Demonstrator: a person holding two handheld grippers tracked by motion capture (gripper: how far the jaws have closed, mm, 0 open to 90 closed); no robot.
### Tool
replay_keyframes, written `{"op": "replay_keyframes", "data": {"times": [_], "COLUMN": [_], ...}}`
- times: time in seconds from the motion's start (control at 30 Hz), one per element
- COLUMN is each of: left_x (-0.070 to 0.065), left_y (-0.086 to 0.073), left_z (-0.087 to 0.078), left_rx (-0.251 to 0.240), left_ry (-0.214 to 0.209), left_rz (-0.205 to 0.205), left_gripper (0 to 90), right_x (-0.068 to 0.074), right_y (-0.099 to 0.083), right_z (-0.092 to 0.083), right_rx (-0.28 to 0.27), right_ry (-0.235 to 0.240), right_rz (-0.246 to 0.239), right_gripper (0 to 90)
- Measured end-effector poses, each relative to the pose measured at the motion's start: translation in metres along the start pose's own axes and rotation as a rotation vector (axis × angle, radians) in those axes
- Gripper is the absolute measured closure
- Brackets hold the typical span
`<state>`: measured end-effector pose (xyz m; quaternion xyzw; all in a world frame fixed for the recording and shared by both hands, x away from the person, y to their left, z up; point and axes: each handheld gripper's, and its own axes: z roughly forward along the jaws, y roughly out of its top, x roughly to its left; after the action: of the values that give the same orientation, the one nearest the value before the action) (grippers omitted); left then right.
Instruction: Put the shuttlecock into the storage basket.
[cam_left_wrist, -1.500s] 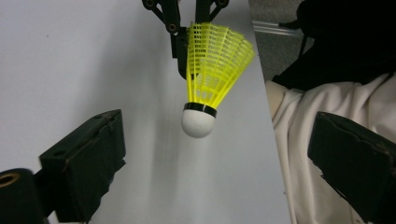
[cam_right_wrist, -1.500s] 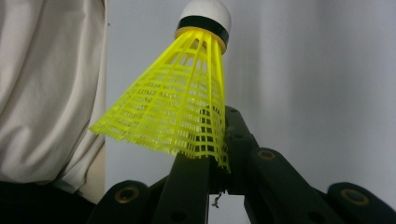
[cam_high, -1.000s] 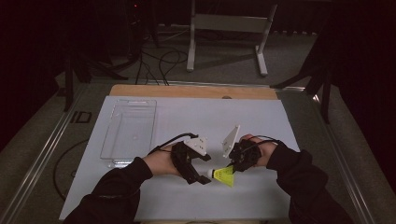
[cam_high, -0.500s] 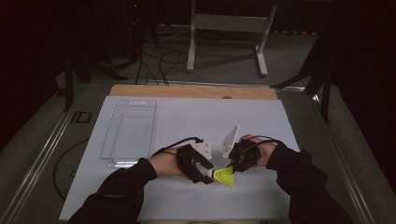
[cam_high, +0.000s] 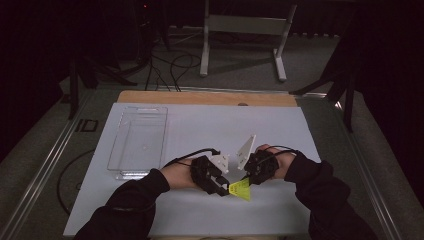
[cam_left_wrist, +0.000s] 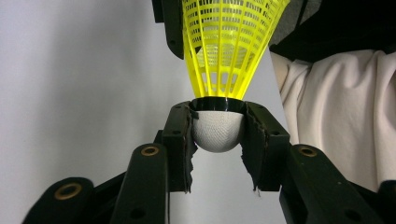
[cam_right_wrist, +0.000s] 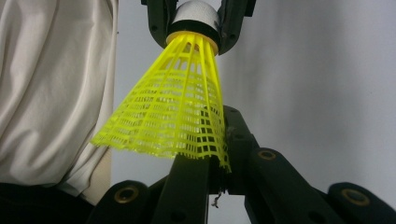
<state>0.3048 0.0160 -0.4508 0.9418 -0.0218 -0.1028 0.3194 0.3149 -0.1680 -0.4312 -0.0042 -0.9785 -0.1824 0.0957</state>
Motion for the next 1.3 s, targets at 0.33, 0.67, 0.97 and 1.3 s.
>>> {"op": "replay_keyframes", "data": {"times": [0.33,0.67,0.97,1.3], "left_x": [0.002,0.004,0.002,0.001], "left_y": [-0.001,-0.004,-0.006,-0.012], "left_z": [-0.001,-0.009,-0.016,-0.031], "left_rx": [0.011,0.025,0.052,0.055], "left_ry": [-0.035,-0.041,-0.06,-0.055], "left_rz": [0.004,-0.021,-0.015,-0.046], "left_gripper": [65.7,65.6,65.6,65.6], "right_x": [0.004,0.002,0.003,0.003], "right_y": [0.002,-0.005,-0.01,-0.018], "right_z": [0.002,0.001,-0.003,-0.008], "right_rx": [-0.002,-0.008,-0.045,-0.081], "right_ry": [-0.027,-0.099,-0.146,-0.203], "right_rz": [-0.015,0.099,0.144,0.158], "right_gripper": [82.8,55.0,39.0,30.0]}}
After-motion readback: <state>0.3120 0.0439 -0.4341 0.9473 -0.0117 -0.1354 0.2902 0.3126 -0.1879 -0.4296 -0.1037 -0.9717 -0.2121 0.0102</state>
